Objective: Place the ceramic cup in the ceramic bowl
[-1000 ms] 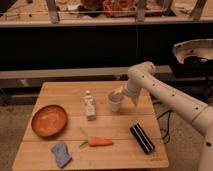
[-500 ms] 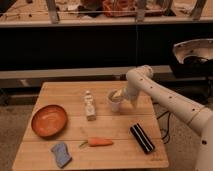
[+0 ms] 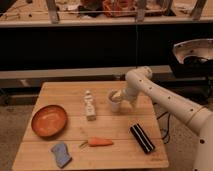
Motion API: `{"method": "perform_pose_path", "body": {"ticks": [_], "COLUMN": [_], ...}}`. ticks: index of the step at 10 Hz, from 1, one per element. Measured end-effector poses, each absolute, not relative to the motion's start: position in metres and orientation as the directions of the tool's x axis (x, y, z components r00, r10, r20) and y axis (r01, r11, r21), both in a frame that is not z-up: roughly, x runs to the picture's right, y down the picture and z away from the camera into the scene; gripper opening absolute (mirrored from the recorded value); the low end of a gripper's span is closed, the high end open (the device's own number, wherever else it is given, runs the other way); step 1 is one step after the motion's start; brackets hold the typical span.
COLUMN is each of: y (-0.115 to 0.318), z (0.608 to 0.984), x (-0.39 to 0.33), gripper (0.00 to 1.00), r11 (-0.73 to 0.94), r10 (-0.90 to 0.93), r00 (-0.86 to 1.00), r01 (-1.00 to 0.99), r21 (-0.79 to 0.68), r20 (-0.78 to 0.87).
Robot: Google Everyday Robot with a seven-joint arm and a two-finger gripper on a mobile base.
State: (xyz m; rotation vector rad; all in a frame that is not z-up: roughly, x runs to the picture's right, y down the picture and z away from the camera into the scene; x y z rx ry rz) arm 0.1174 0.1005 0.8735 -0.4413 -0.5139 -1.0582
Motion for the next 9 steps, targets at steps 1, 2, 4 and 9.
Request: {"method": "perform_pose_path", "body": {"ticks": [1, 2, 4, 9], "y": [0.1005, 0.1004, 0.1006, 0.1002], "z": [0.8745, 0.8757, 0.8770, 0.8818], "x": [0.1150, 0.1132, 0.1153, 0.1123], "gripper": [0.80, 0.80, 0.80, 0.80], "r11": [0.423, 0.423, 0.427, 0.427], "r10": [-0.702, -0.702, -0.699, -0.695], "r00": [0.392, 0.391, 0.396, 0.394], "r01": [0.901, 0.901, 0.899, 0.899], "r21": [-0.094, -0.093, -0.097, -0.096], "r20": [0.595, 0.596, 0.596, 0.601]}}
